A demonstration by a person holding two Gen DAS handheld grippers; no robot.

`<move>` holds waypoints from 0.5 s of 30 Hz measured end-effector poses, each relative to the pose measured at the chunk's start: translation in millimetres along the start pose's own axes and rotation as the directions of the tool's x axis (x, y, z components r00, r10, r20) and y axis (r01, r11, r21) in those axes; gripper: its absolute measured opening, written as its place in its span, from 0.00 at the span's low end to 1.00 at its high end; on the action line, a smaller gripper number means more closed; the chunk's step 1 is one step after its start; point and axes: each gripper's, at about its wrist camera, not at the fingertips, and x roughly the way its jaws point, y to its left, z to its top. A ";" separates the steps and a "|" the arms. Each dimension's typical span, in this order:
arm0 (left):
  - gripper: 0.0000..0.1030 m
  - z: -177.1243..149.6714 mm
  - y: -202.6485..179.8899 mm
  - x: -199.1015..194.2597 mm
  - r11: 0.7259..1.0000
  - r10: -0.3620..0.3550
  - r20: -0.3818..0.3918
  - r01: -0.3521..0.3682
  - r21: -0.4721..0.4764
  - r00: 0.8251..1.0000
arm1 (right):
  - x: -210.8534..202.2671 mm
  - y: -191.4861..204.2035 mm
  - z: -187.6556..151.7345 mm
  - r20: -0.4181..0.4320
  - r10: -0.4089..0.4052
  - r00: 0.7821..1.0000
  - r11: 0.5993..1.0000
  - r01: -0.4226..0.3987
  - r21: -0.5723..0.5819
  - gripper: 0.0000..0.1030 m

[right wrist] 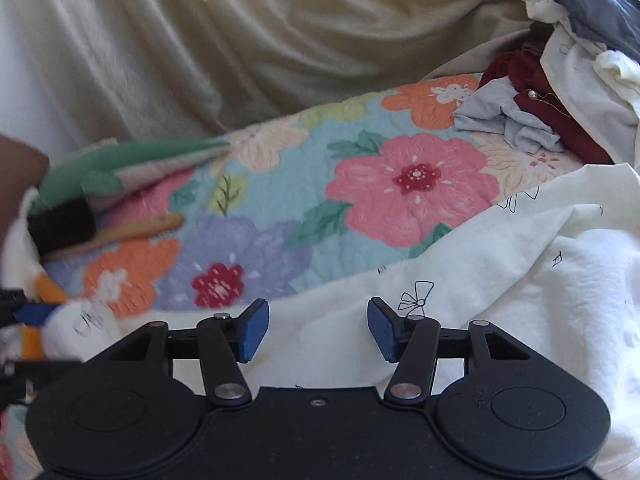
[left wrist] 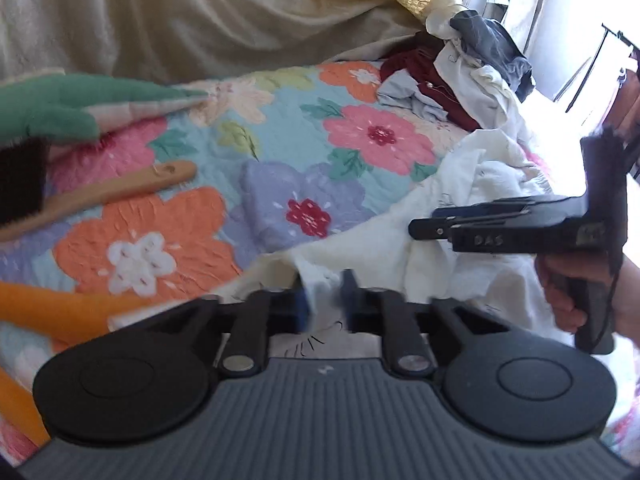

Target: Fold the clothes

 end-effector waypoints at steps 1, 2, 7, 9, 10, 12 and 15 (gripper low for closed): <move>0.08 -4.9 -0.2 2.3 1.000 -0.006 -0.002 0.006 -0.028 1.000 | 0.3 -1.1 -8.4 -0.013 -0.012 1.000 0.999 0.012 -0.043 0.15; 0.08 -11.3 -4.5 -3.0 1.000 -0.005 0.023 0.005 -0.026 1.000 | -3.6 -6.3 -15.2 -0.017 0.005 1.000 0.999 -0.005 -0.039 0.06; 0.08 -36.9 -24.1 -16.7 0.999 0.007 0.054 -0.010 0.049 0.999 | -28.9 -32.0 -40.8 -0.035 0.093 0.995 0.994 -0.091 0.057 0.01; 0.08 -44.4 -27.7 -19.2 0.997 -0.014 0.032 0.012 0.080 0.999 | -34.0 -34.1 -43.4 -0.056 0.080 0.995 0.994 -0.075 0.076 0.01; 0.08 -48.4 -29.4 -20.4 0.995 -0.022 0.019 0.020 0.097 1.000 | -36.4 -35.0 -44.5 -0.065 0.072 0.995 0.994 -0.067 0.084 0.01; 0.08 -54.7 -33.1 -23.8 0.991 -0.012 0.007 0.011 0.131 1.000 | -41.2 -35.1 -43.9 -0.051 0.063 0.997 0.994 -0.057 0.097 0.01; 0.08 -57.4 -32.5 -23.6 0.991 -0.016 0.001 0.016 0.130 1.000 | -45.2 -37.7 -41.0 -0.001 0.064 0.998 0.985 -0.063 0.158 0.09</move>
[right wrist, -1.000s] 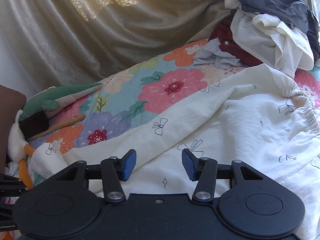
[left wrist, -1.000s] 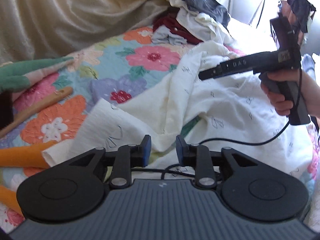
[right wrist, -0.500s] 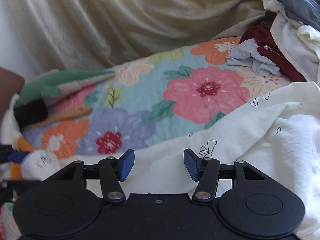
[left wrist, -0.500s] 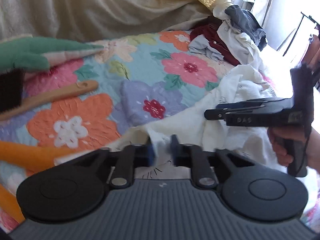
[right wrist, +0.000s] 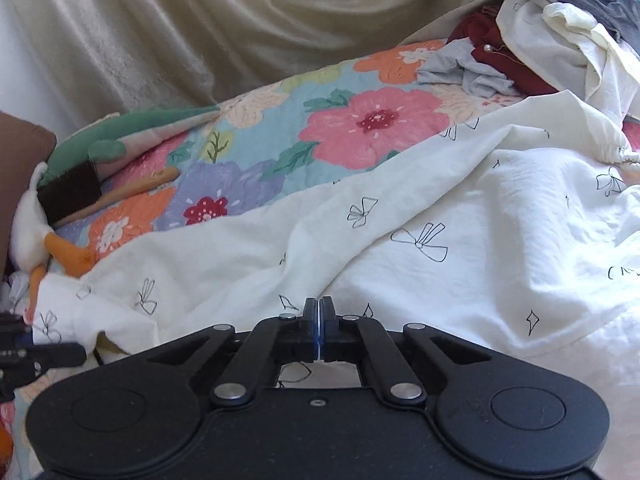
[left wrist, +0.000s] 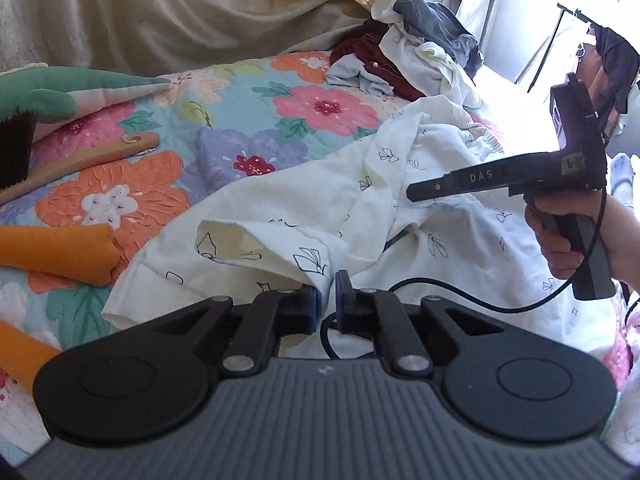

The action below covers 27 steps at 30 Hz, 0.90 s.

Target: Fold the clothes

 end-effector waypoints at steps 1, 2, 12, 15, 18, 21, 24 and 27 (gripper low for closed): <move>0.08 -0.5 0.7 1.3 1.000 -0.005 -0.004 0.004 -0.010 1.000 | 3.2 0.1 0.9 0.004 0.011 1.000 1.000 -0.012 0.017 0.15; 0.08 -1.1 1.7 3.2 1.000 0.002 -0.007 -0.002 -0.024 1.000 | 7.1 0.6 1.6 0.006 0.024 1.000 0.999 -0.024 0.032 0.33; 0.04 12.0 11.8 -3.8 0.986 0.134 0.079 -0.124 -0.113 0.988 | 40.9 7.4 12.5 0.047 -0.022 0.999 0.999 0.020 0.046 0.04; 0.04 18.5 9.4 -22.9 0.986 0.147 0.121 -0.135 -0.101 0.982 | 12.5 4.9 10.3 0.122 0.004 0.993 0.999 -0.008 0.038 0.04; 0.05 6.1 8.9 -28.8 0.990 -0.067 -0.014 0.065 -0.126 0.998 | -18.7 7.9 2.2 0.078 0.029 0.997 0.999 -0.027 -0.030 0.04; 0.07 -12.5 6.1 -18.7 0.994 -0.063 -0.116 0.052 -0.093 0.991 | -27.5 9.6 -18.2 -0.025 -0.018 1.000 0.996 0.016 -0.091 0.04; 0.08 -15.5 9.1 -16.9 0.996 -0.030 -0.121 0.020 -0.082 0.992 | -23.6 3.0 -26.6 -0.075 -0.048 0.996 0.998 0.045 -0.044 0.11; 0.15 -7.2 9.2 -30.2 0.997 -0.049 -0.087 0.043 -0.068 0.995 | -25.6 -1.7 -25.2 -0.068 -0.080 0.994 0.997 0.081 0.002 0.21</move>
